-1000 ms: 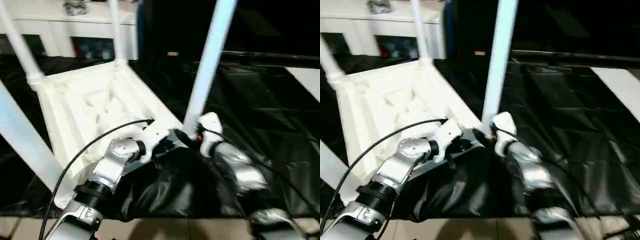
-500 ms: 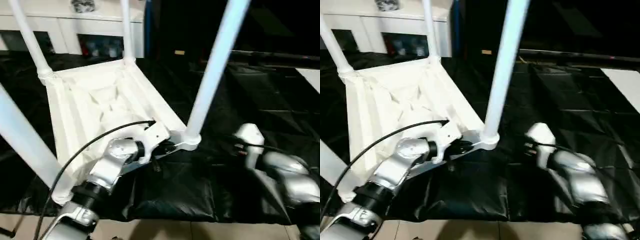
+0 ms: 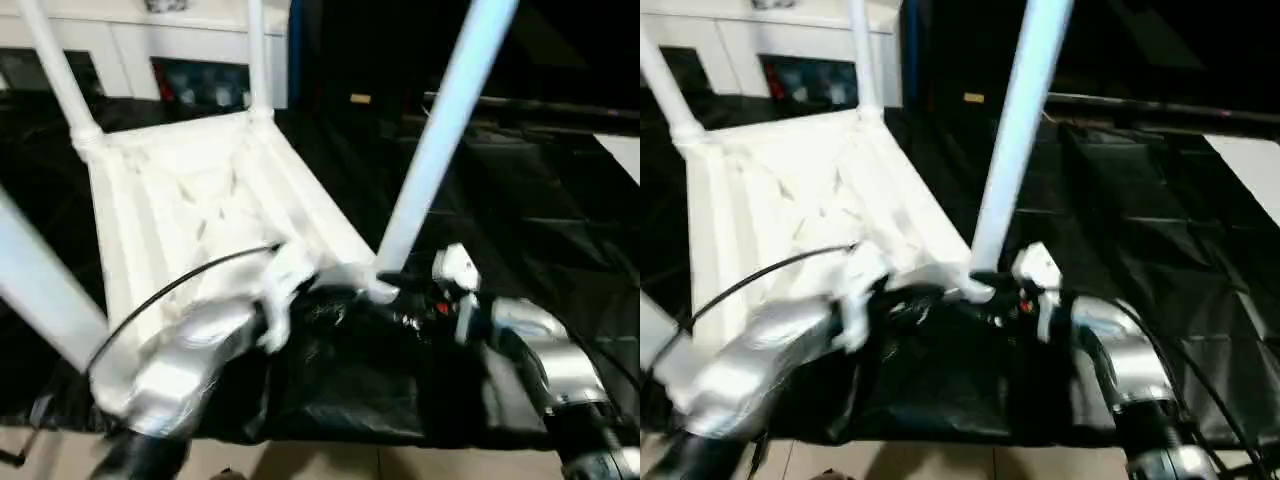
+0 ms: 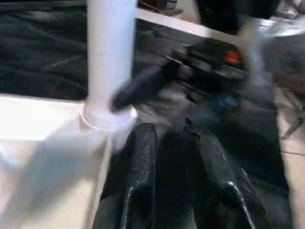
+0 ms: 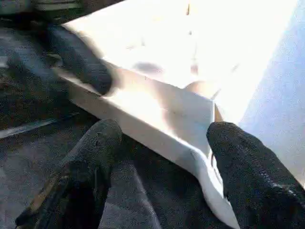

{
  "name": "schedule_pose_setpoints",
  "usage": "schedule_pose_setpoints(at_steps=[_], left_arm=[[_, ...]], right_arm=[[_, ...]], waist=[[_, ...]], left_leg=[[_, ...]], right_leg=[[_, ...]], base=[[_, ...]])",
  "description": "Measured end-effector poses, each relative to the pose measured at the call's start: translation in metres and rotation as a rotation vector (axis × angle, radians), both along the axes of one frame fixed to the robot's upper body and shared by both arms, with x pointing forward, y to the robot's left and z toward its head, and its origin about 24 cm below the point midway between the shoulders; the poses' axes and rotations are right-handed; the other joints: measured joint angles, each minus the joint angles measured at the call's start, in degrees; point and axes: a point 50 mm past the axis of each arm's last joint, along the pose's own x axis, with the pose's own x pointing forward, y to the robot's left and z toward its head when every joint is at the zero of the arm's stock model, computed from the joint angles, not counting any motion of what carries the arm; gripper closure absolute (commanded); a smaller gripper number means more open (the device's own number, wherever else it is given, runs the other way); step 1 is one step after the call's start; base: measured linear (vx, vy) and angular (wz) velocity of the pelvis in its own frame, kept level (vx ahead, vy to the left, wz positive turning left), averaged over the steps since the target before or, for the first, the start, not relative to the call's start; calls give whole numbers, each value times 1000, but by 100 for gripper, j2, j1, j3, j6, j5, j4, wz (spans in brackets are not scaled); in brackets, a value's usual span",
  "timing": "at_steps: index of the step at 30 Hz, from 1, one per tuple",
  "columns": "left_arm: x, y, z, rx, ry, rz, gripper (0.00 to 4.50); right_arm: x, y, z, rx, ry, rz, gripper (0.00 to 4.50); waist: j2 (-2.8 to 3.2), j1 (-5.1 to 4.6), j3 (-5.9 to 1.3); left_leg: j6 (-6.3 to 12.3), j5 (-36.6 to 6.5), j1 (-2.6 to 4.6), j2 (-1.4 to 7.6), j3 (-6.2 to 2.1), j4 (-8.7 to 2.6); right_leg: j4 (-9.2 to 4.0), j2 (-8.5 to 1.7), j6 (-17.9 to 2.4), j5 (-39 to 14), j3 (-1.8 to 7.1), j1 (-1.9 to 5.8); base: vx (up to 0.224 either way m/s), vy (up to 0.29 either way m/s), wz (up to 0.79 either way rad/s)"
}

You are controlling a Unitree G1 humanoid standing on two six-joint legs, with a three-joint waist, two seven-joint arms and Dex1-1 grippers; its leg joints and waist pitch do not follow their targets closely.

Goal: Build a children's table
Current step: Rotate leg to tighten, then rotate table base

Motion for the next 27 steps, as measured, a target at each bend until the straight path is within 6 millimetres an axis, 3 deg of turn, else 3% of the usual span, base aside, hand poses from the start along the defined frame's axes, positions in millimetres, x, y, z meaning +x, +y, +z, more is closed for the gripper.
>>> schedule_pose_setpoints(at_steps=[3, 7, 11, 17, 22, 27], left_arm=[[-21, 10, 0, -12, 69, -20, 309], [-60, 17, -1, 3, 168, -76, 265], [-78, 26, -5, 57, 226, -79, 232], [-99, 49, -4, 161, 278, -43, 177], [-94, 68, 0, 197, 252, 49, 147], [-59, 109, 19, 216, 13, 262, 108]], right_arm=[[6, -2, -1, -1, 15, -21, 118], [32, 6, 2, -28, -17, -144, 118], [55, 5, 5, -80, -56, -351, 118], [75, -2, 7, -131, -56, -595, 118], [78, -20, 3, -137, -38, -750, 118], [69, -27, -7, -142, -30, -706, 118]], waist=[[-26, 21, 18], [-67, -51, 77], [-111, -30, 140], [-141, 7, 153], [-151, 7, 148], [-164, -15, 138]], left_leg=[[-4, 1, -1, 0, 3, 0], [-7, 2, 1, -6, -1, 0], [-8, 2, -6, -8, -2, -4], [-15, 7, -14, -10, -3, -4], [-15, 7, -14, -19, 44, 3], [-11, 8, -15, -17, 47, 10]], right_leg=[[-2, 2, -2, 1, 4, 4], [-3, 2, 10, -5, 11, 2], [0, 4, 13, -6, 18, 1], [2, 5, 18, -9, 20, 1], [42, 23, 48, -35, 111, -1], [44, 34, 47, -47, 120, -4]], base=[[0, 0, 0], [0, 0, 0], [0, 0, 0], [0, 0, 0], [0, 0, 0], [0, 0, 0]])
